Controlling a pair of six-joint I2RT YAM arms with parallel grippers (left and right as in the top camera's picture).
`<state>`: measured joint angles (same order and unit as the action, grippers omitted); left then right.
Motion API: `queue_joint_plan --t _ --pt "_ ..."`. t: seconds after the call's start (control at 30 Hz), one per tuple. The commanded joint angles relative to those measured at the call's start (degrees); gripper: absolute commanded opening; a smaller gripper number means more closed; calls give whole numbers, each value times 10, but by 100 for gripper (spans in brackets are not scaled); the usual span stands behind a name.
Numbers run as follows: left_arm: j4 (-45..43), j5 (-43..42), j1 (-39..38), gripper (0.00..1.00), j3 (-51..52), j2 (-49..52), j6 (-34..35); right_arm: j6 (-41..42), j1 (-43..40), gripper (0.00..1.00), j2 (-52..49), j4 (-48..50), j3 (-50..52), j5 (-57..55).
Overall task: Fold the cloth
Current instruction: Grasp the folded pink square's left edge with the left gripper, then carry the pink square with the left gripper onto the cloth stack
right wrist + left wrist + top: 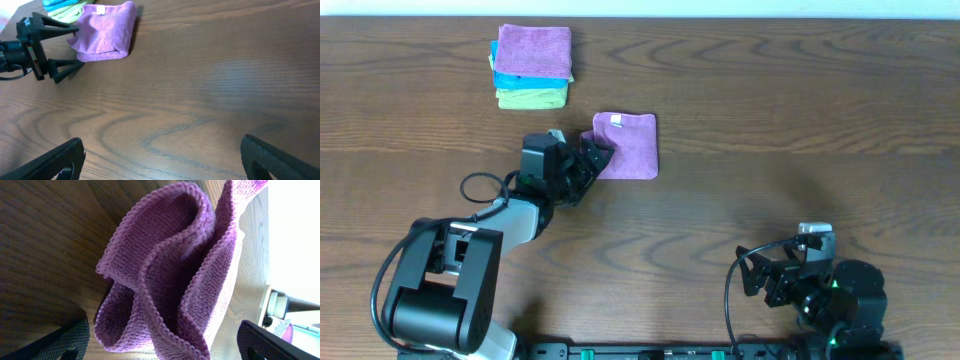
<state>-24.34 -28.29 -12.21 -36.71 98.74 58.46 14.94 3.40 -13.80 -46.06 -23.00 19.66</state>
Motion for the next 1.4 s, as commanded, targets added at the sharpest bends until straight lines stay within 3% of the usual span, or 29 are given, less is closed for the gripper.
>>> queue_joint_plan --t 0.0,0.37,0.43,0.47,0.5,0.67,0.9,0.97,1.17,1.37 --pt "9 48 -10 98 3 13 -1 9 -6 99 4 -1 3 -2" --pt "-69 40 -13 100 2 73 23 9 -6 99 4 -1 3 -2" --pt "-87 32 -13 94 2 88 25 9 -6 99 4 -1 3 -2" --pt "-93 29 -13 88 2 94 26 9 -6 99 4 -1 3 -2" --pt "-97 28 -13 74 2 100 31 9 -6 99 4 -1 3 -2" --pt "-106 20 -13 29 2 107 33 9 -6 99 4 -1 3 -2" --pt "-195 -56 -12 17 -24 106 33 9 -6 99 4 -1 3 -2" --pt "-194 -95 -12 6 -65 105 31 9 -6 99 4 -1 3 -2" --pt "-102 -161 -5 6 -216 102 35 9 -6 99 4 -1 3 -2" --pt "144 -160 24 6 -413 103 -5 9 -6 99 4 -1 3 -2"
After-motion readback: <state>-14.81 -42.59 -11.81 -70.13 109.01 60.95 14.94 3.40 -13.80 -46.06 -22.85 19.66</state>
